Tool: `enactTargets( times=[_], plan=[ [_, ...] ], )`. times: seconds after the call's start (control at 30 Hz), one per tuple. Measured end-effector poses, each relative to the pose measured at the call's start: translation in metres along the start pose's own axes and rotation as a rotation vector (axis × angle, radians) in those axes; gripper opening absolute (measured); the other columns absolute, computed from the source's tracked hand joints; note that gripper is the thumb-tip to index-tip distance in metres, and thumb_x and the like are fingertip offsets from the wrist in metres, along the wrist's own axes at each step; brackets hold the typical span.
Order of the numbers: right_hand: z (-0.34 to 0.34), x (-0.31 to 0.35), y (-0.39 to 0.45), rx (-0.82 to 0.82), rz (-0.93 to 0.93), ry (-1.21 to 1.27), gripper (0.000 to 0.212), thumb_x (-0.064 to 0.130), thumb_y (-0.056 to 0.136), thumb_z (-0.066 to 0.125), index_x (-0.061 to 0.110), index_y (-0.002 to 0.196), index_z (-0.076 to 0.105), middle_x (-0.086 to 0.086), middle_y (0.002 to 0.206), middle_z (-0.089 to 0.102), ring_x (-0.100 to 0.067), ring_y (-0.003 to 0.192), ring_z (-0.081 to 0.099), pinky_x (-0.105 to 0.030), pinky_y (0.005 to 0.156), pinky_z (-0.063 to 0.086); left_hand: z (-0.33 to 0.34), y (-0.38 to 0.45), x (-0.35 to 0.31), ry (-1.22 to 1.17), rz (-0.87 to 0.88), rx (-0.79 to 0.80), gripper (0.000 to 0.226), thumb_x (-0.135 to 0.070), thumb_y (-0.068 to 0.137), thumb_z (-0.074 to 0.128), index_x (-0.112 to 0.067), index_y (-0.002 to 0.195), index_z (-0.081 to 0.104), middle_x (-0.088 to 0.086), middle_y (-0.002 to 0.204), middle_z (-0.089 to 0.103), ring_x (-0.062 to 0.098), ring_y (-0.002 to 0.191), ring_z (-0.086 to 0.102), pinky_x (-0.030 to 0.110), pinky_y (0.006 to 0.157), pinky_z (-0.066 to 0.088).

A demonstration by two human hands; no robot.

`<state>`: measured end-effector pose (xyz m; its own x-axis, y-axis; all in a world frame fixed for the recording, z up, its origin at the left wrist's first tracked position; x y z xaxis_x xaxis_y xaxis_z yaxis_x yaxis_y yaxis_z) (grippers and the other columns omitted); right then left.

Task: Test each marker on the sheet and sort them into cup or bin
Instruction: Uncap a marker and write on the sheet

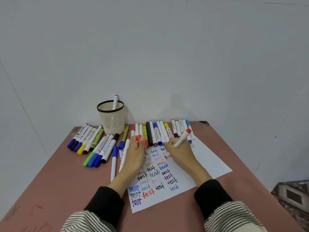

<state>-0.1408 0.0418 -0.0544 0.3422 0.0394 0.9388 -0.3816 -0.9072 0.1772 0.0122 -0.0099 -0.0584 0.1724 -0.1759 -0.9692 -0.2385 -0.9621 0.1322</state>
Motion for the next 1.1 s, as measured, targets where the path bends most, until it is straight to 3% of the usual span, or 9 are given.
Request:
enactTargets(
  times=[0.1, 0.2, 0.33, 0.47, 0.63, 0.73, 0.83, 1.03, 1.1],
  plan=[
    [0.0012, 0.0, -0.0003, 0.0, 0.012, -0.011, 0.038, 0.008, 0.092, 0.059, 0.013, 0.06, 0.039, 0.004, 0.052, 0.037, -0.001, 0.043, 0.037, -0.01, 0.047, 0.037, 0.0002, -0.0011, -0.0024, -0.014, 0.002, -0.003, 0.03, -0.041, 0.103, 0.033, -0.013, 0.104, 0.044, 0.007, 0.083, 0.05, 0.012, 0.069, 0.047, 0.029, 0.07, 0.043],
    [-0.0014, 0.0009, 0.0003, -0.053, 0.018, -0.009, 0.041, 0.006, 0.091, 0.058, 0.015, 0.057, 0.036, 0.004, 0.051, 0.035, -0.001, 0.04, 0.036, -0.008, 0.044, 0.034, -0.0006, -0.0012, -0.0026, -0.005, 0.0, -0.004, 0.045, -0.041, 0.103, 0.032, -0.001, 0.12, 0.044, 0.027, 0.102, 0.056, 0.031, 0.08, 0.058, 0.042, 0.077, 0.049],
    [-0.001, 0.0001, 0.0001, -0.052, 0.017, -0.035, 0.042, 0.007, 0.091, 0.057, 0.016, 0.057, 0.034, 0.002, 0.054, 0.035, -0.003, 0.046, 0.035, -0.008, 0.045, 0.034, 0.0003, -0.0007, -0.0024, -0.013, -0.008, 0.002, 0.049, -0.041, 0.103, 0.032, 0.001, 0.127, 0.041, 0.016, 0.086, 0.056, 0.009, 0.064, 0.046, 0.027, 0.067, 0.042],
    [0.0001, 0.001, -0.0001, -0.043, 0.012, -0.039, 0.042, 0.01, 0.092, 0.058, 0.017, 0.057, 0.034, 0.005, 0.051, 0.035, -0.002, 0.044, 0.035, -0.01, 0.045, 0.034, 0.0003, 0.0016, 0.0007, -0.014, -0.001, 0.001, 0.05, -0.042, 0.103, 0.032, 0.0, 0.127, 0.041, 0.022, 0.096, 0.057, 0.032, 0.08, 0.057, 0.031, 0.074, 0.042],
    [-0.0001, 0.0016, -0.0008, -0.071, 0.033, -0.005, 0.039, 0.008, 0.093, 0.056, 0.018, 0.06, 0.037, 0.006, 0.054, 0.039, -0.004, 0.048, 0.038, -0.009, 0.046, 0.035, 0.0004, -0.0014, -0.0026, -0.019, -0.011, 0.014, 0.051, -0.042, 0.103, 0.033, 0.001, 0.13, 0.039, 0.012, 0.087, 0.058, 0.026, 0.076, 0.057, 0.039, 0.073, 0.048],
    [-0.0019, 0.0024, 0.0, -0.097, 0.007, -0.023, 0.039, 0.013, 0.095, 0.054, 0.016, 0.06, 0.036, 0.007, 0.051, 0.035, -0.003, 0.043, 0.033, -0.012, 0.046, 0.033, -0.0004, -0.0016, -0.0041, -0.018, -0.027, 0.003, 0.053, -0.043, 0.103, 0.033, 0.001, 0.132, 0.038, 0.029, 0.115, 0.057, 0.045, 0.099, 0.057, 0.052, 0.089, 0.049],
    [-0.0046, 0.0013, 0.0003, -0.069, 0.014, -0.02, 0.041, 0.011, 0.094, 0.056, 0.017, 0.059, 0.035, 0.007, 0.051, 0.033, -0.003, 0.043, 0.033, -0.011, 0.046, 0.033, -0.0002, -0.0025, -0.006, -0.019, -0.032, 0.013, 0.058, -0.047, 0.101, 0.033, 0.0, 0.135, 0.035, 0.031, 0.127, 0.051, 0.046, 0.104, 0.056, 0.056, 0.097, 0.045],
    [-0.0045, 0.0019, -0.002, -0.044, 0.001, -0.049, 0.044, 0.01, 0.094, 0.055, 0.018, 0.058, 0.032, 0.01, 0.048, 0.033, -0.002, 0.041, 0.033, -0.01, 0.045, 0.031, 0.0002, -0.0015, -0.0055, -0.026, -0.043, 0.008, 0.05, -0.044, 0.102, 0.035, -0.002, 0.13, 0.04, 0.019, 0.096, 0.058, 0.035, 0.081, 0.056, 0.05, 0.088, 0.048],
    [-0.0047, 0.0015, -0.0016, -0.036, 0.006, -0.044, 0.044, 0.009, 0.094, 0.055, 0.018, 0.057, 0.031, 0.011, 0.047, 0.032, -0.003, 0.043, 0.032, -0.011, 0.046, 0.031, 0.0007, -0.0017, -0.0057, -0.03, -0.049, 0.012, 0.047, -0.043, 0.102, 0.035, -0.004, 0.126, 0.042, 0.0, 0.081, 0.052, 0.015, 0.069, 0.049, 0.045, 0.078, 0.046]
  ],
)
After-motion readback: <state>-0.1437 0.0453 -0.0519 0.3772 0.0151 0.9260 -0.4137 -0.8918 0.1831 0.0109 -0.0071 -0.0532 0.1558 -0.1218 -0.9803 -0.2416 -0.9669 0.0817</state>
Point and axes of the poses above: each hand's wrist, its own y-axis towards the middle knuckle, its own z-axis out of the palm, x = y × z, the point moved 1 cm from there along y, towards the middle knuckle
